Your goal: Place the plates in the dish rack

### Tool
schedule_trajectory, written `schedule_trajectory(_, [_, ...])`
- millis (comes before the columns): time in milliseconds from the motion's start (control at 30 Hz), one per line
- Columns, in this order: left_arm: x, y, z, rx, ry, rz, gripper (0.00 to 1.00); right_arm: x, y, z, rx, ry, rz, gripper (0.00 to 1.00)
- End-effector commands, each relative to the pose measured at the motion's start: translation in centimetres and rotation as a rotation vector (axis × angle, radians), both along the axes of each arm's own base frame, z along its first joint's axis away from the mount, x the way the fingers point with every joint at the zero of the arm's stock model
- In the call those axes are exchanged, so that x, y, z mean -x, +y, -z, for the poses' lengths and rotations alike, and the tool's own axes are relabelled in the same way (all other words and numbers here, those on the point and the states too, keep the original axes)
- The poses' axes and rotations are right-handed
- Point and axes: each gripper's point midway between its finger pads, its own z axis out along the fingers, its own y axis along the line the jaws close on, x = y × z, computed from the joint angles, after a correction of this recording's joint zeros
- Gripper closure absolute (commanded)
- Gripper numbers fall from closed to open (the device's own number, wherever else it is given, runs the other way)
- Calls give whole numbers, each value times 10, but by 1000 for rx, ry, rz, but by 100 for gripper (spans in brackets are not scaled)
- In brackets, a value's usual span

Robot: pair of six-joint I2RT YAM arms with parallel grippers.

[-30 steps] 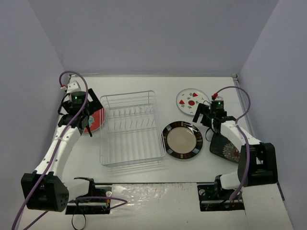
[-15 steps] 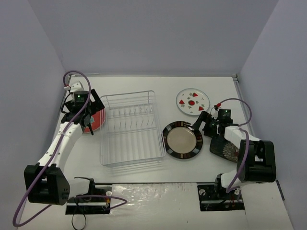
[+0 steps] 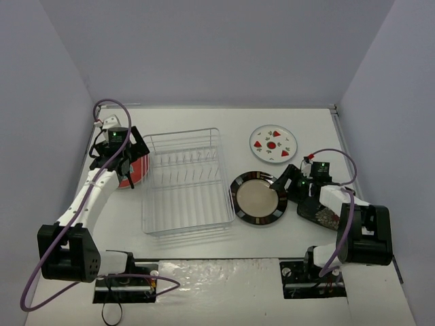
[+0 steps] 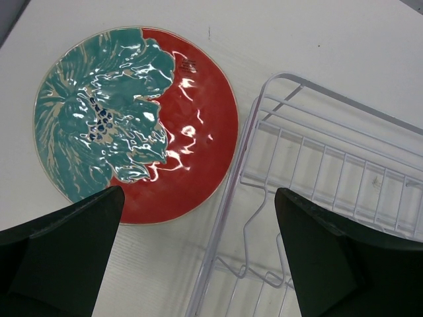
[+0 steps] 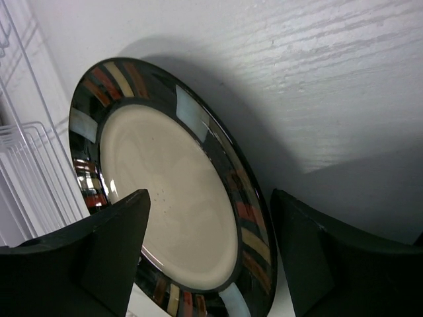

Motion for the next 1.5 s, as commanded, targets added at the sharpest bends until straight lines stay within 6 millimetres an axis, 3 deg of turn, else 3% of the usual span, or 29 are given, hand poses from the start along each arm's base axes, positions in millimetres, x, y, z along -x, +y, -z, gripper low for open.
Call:
schedule_trajectory(0, [-11, 7, -43, 10, -122, -49, 3, 27, 4, 16, -24, 120, -6, 35])
schedule_trajectory(600, [-7, 13, -43, -4, -105, -85, 3, 32, -8, 36, 26, 162, 48, 82])
schedule_trajectory(800, [-7, 13, -44, -3, -107, -84, 3, 24, -12, 25, 39, 116, 58, 100])
schedule_trajectory(967, [-7, 13, -44, -2, -107, -83, 3, 8, -18, -9, 71, 14, 71, 100])
schedule_trajectory(1167, [-7, 12, -45, -1, -107, -80, 3, -11, -28, -86, 141, -214, 79, 100])
schedule_trajectory(1467, [-6, 10, -48, 7, -117, -71, 3, -19, -30, -187, 149, -526, 131, 100])
